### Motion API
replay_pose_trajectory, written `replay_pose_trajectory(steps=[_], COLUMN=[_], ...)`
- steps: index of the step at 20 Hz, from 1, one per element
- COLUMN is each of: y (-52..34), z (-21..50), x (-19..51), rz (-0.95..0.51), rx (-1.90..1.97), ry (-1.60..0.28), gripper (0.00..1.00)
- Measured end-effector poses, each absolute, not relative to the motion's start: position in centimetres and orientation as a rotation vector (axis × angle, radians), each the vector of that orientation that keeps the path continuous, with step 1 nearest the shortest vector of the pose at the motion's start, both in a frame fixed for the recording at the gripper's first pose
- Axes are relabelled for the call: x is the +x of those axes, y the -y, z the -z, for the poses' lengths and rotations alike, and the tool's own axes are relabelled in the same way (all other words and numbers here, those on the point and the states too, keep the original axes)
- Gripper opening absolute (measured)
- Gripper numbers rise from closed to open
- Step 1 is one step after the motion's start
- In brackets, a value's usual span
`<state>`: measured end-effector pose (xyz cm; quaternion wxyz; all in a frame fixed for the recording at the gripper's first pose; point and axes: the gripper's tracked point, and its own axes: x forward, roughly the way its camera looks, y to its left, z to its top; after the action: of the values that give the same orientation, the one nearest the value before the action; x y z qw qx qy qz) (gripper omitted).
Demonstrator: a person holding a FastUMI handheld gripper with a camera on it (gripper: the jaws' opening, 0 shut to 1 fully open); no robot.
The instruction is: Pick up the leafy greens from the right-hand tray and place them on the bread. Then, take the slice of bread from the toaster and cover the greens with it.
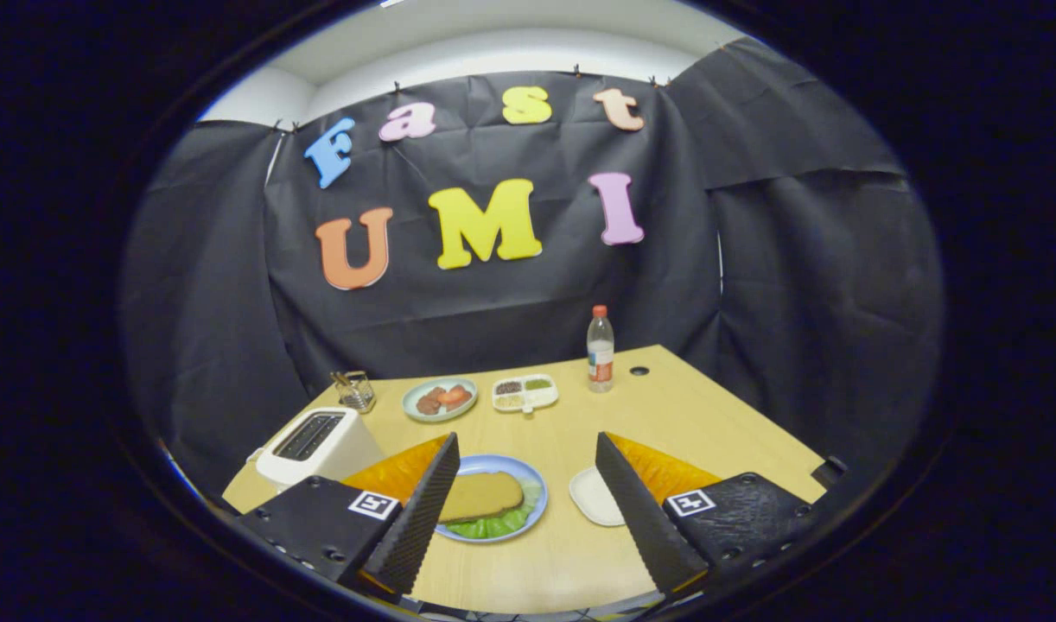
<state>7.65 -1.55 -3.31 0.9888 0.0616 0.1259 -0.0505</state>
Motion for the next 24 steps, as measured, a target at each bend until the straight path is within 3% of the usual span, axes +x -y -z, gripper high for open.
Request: replay_pose_trajectory(steps=[3,13,24], y=[2.1,-0.6,-3.4], z=[0.9,0.3,0.8], x=[3.8,-4.2,-6.8], rz=[0.100,0.049,0.006], rx=[0.088,0.000,-0.013], ry=[-0.123,0.022,0.002], gripper=[0.96,0.96,0.95])
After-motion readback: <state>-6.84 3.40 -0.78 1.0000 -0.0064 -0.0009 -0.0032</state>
